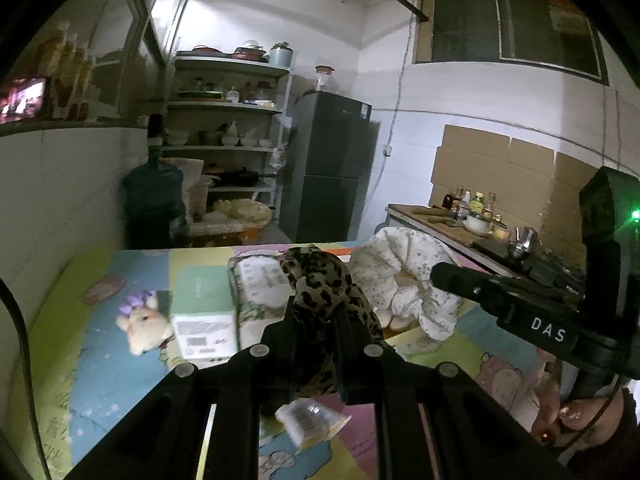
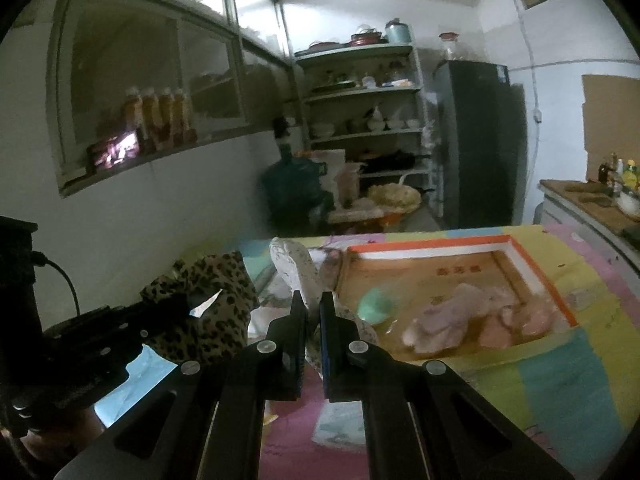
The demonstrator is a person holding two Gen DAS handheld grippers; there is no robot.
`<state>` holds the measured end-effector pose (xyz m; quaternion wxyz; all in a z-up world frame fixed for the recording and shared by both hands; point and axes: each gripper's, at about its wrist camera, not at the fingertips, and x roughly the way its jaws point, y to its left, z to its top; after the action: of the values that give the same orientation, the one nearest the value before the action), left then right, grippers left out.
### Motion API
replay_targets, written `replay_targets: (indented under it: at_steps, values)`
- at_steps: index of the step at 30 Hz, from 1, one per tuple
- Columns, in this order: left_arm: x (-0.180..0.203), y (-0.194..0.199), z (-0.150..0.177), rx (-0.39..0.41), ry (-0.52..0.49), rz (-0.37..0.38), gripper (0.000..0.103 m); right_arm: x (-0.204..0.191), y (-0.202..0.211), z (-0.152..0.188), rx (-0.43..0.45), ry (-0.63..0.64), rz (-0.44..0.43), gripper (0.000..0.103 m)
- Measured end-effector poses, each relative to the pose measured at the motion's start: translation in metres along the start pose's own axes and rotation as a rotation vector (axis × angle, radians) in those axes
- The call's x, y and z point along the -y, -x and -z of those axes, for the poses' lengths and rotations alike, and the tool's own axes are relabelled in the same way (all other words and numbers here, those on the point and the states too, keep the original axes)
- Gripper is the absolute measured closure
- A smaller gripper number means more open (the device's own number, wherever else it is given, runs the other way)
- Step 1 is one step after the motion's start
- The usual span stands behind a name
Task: Organize soft objects
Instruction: 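Carry both scrunchies over the cardboard tray and open both tools to drop them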
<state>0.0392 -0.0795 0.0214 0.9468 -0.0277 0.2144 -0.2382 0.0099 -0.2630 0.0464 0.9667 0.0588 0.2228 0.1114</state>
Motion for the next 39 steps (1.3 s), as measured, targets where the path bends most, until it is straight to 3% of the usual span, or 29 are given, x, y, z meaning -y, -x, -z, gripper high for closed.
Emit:
replay_targets:
  at_steps: [13, 22, 30, 39]
  values:
    - [0.033, -0.049, -0.035, 0.015, -0.031, 0.054, 0.089, 0.056, 0.008, -0.027, 0.045, 0.000, 0.126, 0.097]
    - [0.056, -0.105, -0.055, -0.024, -0.030, 0.069, 0.089, 0.101, -0.004, -0.049, 0.049, 0.001, 0.191, 0.097]
    - [0.062, -0.160, -0.070, -0.079, 0.024, 0.077, 0.091, 0.137, -0.029, -0.067, 0.031, 0.006, 0.236, 0.097]
    - [0.072, -0.218, -0.072, -0.164, 0.048, 0.064, 0.091, 0.173, -0.078, -0.071, -0.059, -0.006, 0.269, 0.097]
